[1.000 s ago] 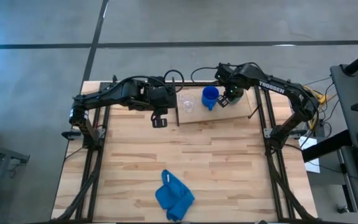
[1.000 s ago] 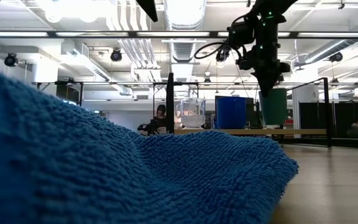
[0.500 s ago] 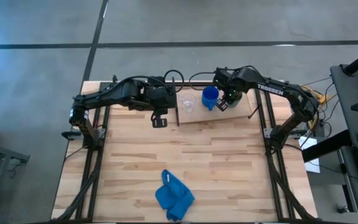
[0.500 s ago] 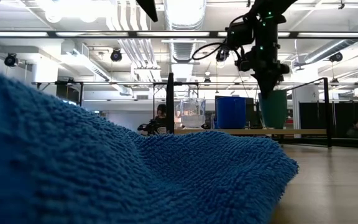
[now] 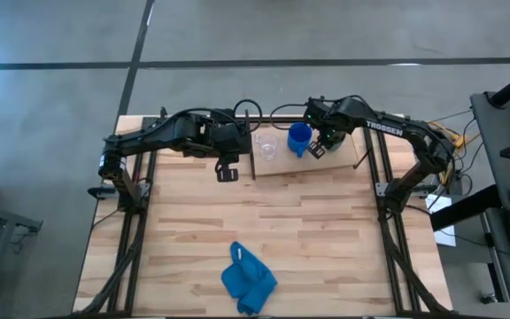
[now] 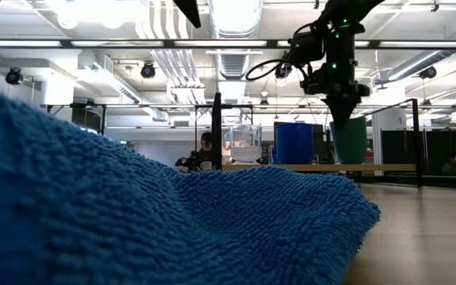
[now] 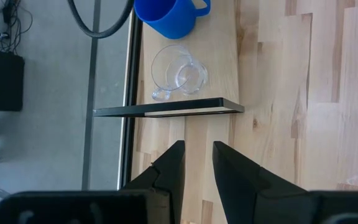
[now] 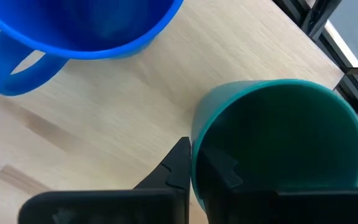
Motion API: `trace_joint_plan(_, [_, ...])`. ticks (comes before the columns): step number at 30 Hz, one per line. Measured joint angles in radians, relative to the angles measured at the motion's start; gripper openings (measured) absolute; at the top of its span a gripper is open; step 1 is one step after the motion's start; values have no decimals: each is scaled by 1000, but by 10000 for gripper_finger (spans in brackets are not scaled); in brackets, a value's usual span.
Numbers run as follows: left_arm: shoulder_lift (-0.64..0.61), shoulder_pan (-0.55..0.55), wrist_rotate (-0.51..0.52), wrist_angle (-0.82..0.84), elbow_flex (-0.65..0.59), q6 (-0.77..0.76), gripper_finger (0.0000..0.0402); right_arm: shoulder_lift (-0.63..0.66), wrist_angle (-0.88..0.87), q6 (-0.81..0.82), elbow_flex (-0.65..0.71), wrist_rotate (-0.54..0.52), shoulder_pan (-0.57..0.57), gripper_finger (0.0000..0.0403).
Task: Stack small to large cups/mugs on shelf
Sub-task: Put the green cup on the shelf, then return to Home Position
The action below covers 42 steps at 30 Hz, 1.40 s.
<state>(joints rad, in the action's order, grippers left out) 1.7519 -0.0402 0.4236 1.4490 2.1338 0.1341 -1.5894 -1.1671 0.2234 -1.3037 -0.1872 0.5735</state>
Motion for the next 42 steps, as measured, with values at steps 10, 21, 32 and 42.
trace_joint_plan(10, [0,0,0,0,0,3,68,-1,0,2,-1,2,0,63])
trace_joint_plan(21, [0,0,0,0,0,3,68,-1,-7,3,-1,2,0,59])
trace_joint_plan(32, [0,0,0,0,0,3,68,65,-41,1,-2,-7,1,61])
trace_joint_plan(42, [0,0,0,0,-1,3,68,226,-37,4,-2,-9,0,61])
